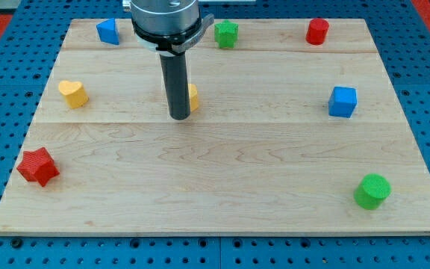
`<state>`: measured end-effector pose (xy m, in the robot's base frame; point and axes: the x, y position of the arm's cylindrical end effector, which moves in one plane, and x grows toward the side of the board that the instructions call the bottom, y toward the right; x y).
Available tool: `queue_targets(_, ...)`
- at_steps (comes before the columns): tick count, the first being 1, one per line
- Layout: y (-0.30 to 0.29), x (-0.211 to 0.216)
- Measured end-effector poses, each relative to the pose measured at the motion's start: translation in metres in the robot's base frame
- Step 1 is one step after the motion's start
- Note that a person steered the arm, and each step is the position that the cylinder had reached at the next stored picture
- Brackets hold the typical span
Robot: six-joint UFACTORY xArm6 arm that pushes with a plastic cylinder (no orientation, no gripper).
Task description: Place blue triangle to the top of yellow hexagon
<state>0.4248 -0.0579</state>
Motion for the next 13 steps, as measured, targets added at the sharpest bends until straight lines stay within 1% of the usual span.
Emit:
queue_targets(1,0.0,-0.002)
queue_targets(2,-0.024,-0.002)
queue_targets(3,-0.07,-0.011)
queue_targets(5,-0.087,-0.093)
queue_targets(7,-0.203,-0.171)
queue_targets(8,-0.21,-0.208)
queue_targets(9,-0.161,-0.209)
queue_targets(10,-0.12,-0.193)
queue_targets(13,0.004,-0.183)
